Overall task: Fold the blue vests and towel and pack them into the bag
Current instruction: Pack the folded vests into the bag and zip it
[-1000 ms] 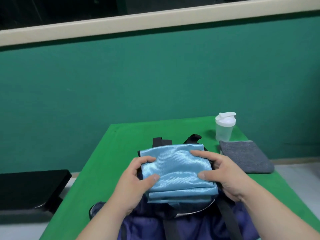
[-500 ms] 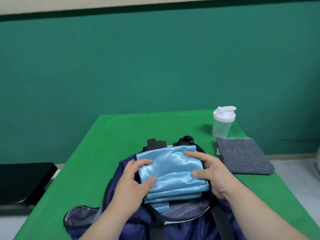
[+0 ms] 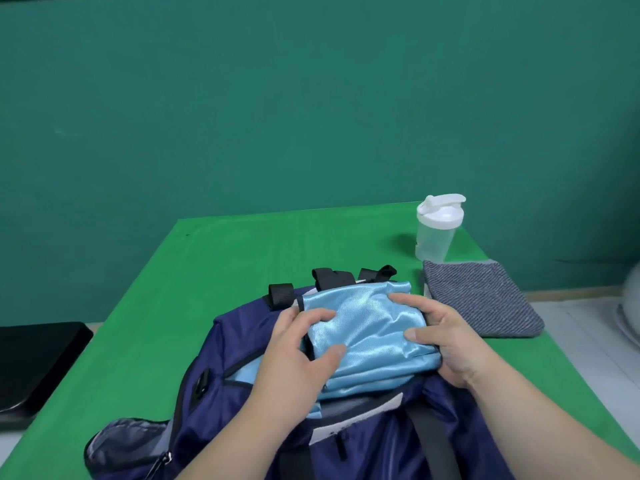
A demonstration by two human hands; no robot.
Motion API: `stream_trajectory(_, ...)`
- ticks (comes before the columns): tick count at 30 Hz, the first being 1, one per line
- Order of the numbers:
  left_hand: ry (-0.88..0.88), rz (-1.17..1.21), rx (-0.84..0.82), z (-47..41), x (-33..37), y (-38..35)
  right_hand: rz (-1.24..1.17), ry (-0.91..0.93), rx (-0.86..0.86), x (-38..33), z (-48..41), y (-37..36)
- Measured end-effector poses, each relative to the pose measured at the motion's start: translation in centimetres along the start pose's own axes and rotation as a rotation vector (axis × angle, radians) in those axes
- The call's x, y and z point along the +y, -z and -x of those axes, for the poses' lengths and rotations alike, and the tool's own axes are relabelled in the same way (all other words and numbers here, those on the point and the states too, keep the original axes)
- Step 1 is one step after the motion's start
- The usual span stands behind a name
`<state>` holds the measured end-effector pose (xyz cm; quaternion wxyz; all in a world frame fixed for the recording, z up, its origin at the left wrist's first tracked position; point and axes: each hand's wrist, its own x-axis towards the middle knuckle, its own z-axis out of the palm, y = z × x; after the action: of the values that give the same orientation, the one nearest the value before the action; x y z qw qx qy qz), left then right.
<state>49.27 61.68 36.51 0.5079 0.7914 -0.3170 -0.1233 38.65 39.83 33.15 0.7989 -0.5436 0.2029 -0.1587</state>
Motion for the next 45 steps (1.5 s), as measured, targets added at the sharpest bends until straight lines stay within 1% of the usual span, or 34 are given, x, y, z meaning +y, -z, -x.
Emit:
stream_trajectory(3,-0.007,-0.006,-0.014,-0.9,-0.2,-1.3,0.069,0.014,0.005,-0.3,-0.6,1.5)
stream_trajectory(8,0.025,-0.125,-0.069,-1.3,-1.7,-1.7,0.196,0.058,-0.017,0.6,-1.2,2.6)
stream_trajectory(10,0.047,-0.274,-0.114,-1.1,-2.1,-1.8,0.325,0.062,-0.052,0.8,-1.0,2.3)
stream_trajectory(12,0.065,-0.420,-0.149,-1.0,-2.2,-1.9,0.535,0.059,-0.059,0.8,-0.7,1.9)
stream_trajectory(14,0.075,-0.459,-0.160,-1.0,-1.9,-1.9,0.749,0.075,-0.046,0.7,-0.4,1.4)
stream_trajectory(15,0.070,-0.459,-0.165,-1.0,-1.8,-1.9,0.815,0.089,-0.046,0.6,-0.4,1.3)
stream_trajectory(18,0.011,-0.456,-0.147,-0.4,-1.6,-1.7,0.942,0.088,-0.060,-0.1,0.3,0.9)
stream_trajectory(19,-0.029,-0.491,-0.111,-0.1,-1.7,-1.6,0.986,0.085,-0.067,-0.4,0.5,0.7)
stream_trajectory(22,-0.232,-0.682,0.063,0.1,-2.3,-1.4,1.107,0.112,-0.065,-1.3,1.1,-0.4)
stream_trajectory(24,-0.313,-0.763,0.030,-0.4,-3.1,-1.2,1.192,0.130,-0.039,-1.6,1.5,-1.0)
stream_trajectory(26,-0.363,-0.848,-0.016,-1.0,-3.9,-1.1,1.379,0.139,0.036,-1.7,1.9,-1.6)
stream_trajectory(27,-0.368,-0.857,-0.026,-1.1,-4.2,-1.0,1.503,0.177,0.092,-1.6,2.2,-2.2)
stream_trajectory(29,-0.373,-0.853,-0.018,-1.3,-4.7,-0.9,1.647,0.355,0.187,-1.1,2.8,-3.8)
stream_trajectory(31,-0.381,-0.867,-0.007,-1.6,-5.1,-0.8,1.687,0.515,0.176,0.0,3.1,-5.5)
stream_trajectory(32,-0.386,-0.863,-0.003,-1.7,-5.4,-0.7,1.718,0.540,0.145,0.9,2.9,-6.2)
stream_trajectory(34,-0.404,-0.843,-0.008,-1.9,-6.0,-0.4,1.780,0.475,0.103,2.8,2.3,-7.0)
stream_trajectory(37,-0.447,-0.776,-0.003,-2.2,-6.7,0.3,1.811,0.363,0.113,4.9,1.6,-6.7)
stream_trajectory(40,-0.373,-0.756,0.023,-3.0,-6.6,1.6,1.807,0.347,0.141,5.6,1.3,-6.3)
stream_trajectory(45,-0.284,-0.894,-0.010,-4.7,-6.7,2.7,1.797,0.349,0.131,5.7,1.3,-6.2)
